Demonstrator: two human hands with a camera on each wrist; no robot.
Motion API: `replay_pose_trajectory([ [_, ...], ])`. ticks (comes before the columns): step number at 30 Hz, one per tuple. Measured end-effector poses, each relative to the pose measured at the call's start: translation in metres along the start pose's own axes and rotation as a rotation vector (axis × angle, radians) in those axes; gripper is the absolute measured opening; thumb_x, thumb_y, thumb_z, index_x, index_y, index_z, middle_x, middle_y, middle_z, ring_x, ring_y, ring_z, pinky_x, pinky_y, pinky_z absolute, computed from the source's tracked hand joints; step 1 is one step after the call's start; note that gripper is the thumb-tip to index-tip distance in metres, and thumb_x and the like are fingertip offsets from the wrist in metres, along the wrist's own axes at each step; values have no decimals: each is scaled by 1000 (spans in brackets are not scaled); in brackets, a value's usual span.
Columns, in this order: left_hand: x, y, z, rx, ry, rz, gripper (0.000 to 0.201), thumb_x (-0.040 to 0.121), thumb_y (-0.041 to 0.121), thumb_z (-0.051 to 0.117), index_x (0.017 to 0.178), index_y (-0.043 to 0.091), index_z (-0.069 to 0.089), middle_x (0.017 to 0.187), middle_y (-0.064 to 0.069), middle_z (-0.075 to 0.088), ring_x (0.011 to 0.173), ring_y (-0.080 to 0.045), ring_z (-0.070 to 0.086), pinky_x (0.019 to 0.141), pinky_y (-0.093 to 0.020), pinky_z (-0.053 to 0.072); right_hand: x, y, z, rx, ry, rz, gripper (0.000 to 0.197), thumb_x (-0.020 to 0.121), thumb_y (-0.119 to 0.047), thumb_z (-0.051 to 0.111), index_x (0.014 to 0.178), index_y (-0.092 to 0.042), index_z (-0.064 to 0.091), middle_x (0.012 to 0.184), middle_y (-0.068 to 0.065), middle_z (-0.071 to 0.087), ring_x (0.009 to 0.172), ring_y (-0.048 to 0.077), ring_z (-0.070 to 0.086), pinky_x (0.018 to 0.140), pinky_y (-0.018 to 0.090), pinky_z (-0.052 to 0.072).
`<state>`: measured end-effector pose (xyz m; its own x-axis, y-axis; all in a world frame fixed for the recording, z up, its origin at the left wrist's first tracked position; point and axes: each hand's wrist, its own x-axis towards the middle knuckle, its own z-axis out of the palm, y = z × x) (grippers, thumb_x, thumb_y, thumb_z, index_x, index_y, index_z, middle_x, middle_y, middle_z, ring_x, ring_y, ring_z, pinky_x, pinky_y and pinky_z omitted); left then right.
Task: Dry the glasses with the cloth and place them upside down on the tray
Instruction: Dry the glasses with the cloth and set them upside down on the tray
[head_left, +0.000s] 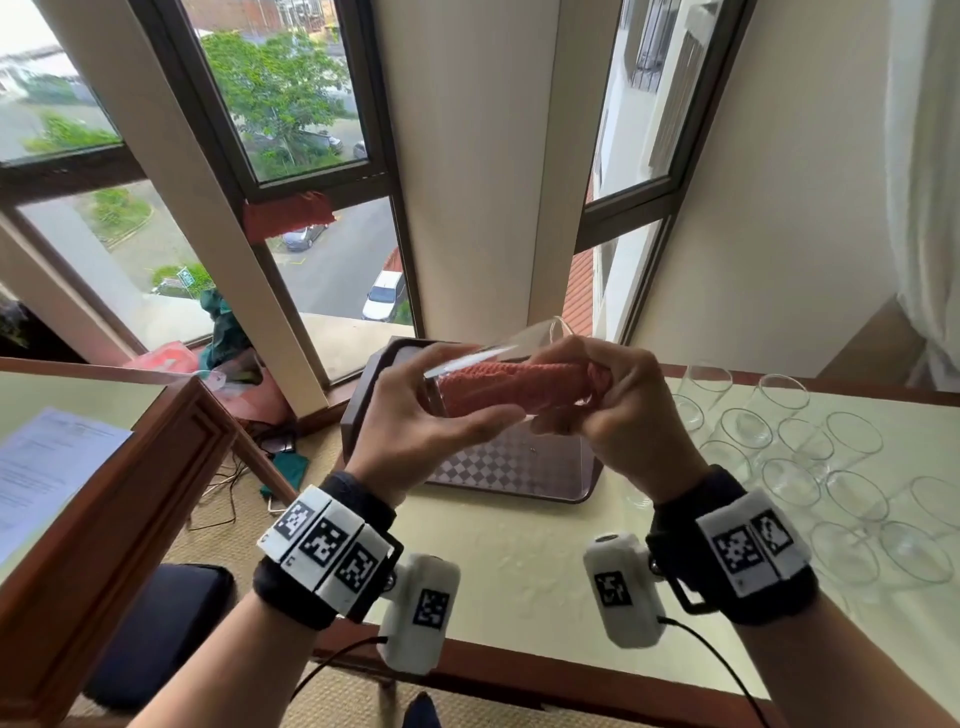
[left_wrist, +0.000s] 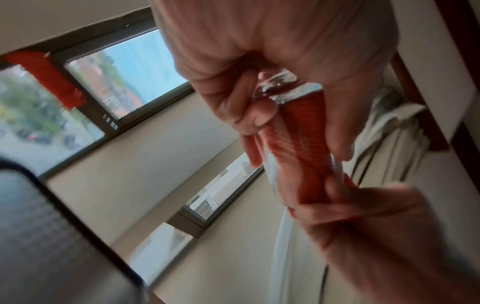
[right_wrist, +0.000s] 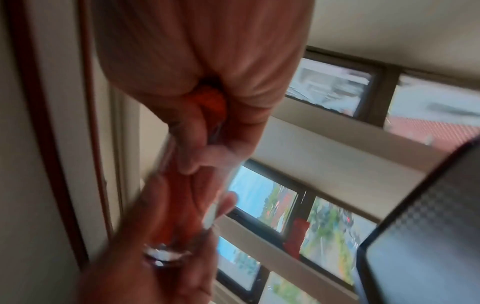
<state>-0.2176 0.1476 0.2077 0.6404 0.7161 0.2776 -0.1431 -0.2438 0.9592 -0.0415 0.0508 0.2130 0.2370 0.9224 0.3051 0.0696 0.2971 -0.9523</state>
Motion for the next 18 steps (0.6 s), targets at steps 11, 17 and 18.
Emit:
replay_pose_trajectory([
  [11,10,5,-4,111,-77,97,81,58,44,89,124,8,61,97,0,75,77,-11,73,63,-22,58,5,-5,-5,91,8,-3,52,63,38,60,87,-7,70,78,-5,73,64,14,70,46,25,55],
  [17,13,10,-5,50,-15,13,74,57,47,87,118,13,65,87,3,76,59,-11,68,51,-23,56,5,-5,-2,25,4,-10,43,68,18,72,97,-13,68,90,-2,74,77,20,71,55,30,59],
  [18,14,10,-7,139,-37,63,77,58,47,87,123,13,64,97,-1,76,71,-15,74,61,-31,61,5,-6,-3,87,-17,31,39,69,12,75,99,-11,67,89,1,73,71,17,70,54,28,58],
])
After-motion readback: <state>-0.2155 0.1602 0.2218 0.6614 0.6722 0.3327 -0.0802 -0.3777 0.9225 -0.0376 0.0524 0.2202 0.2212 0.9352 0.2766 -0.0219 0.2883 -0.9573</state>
